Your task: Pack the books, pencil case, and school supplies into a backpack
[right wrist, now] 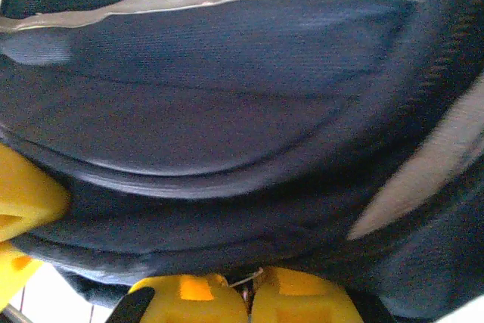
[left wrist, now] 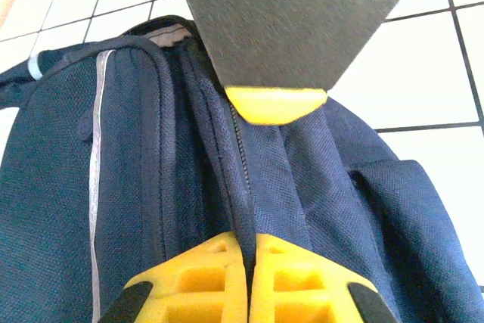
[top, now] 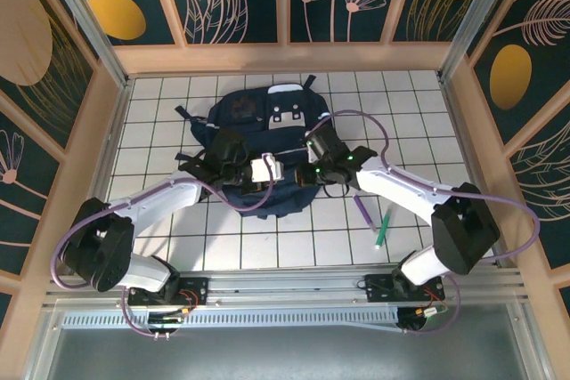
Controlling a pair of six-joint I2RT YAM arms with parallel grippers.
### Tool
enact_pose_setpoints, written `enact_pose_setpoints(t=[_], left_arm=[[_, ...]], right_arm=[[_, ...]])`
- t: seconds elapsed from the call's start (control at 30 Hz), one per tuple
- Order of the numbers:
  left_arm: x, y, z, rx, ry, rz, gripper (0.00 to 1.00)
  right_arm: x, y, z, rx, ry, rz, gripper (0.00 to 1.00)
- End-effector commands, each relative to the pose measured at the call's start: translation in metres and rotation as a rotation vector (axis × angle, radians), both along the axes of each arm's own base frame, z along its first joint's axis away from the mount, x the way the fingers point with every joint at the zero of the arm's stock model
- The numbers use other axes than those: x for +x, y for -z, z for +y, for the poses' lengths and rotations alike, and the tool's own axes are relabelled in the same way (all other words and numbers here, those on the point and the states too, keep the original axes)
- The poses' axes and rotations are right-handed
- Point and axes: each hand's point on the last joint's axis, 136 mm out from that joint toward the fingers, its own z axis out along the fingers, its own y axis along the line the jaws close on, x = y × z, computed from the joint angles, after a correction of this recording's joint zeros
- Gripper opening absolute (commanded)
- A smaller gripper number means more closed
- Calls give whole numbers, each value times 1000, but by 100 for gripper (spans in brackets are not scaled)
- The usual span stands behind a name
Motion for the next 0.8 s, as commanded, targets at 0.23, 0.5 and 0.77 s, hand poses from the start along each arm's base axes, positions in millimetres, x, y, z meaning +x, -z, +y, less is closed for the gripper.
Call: enact_pose_setpoints(t=[0.23,0.5,0.77], left_arm=[[-20,40,46,220,-13,10,0],[-39,35,54,232,90,-94,0],[-59,37,60,228,169,-153,0]], right_arm=[[35,25,-88,-333,164,-8,0],[70,34,-119,-296,186,-37,0],[122,49,-134,-264,204,-36,0]])
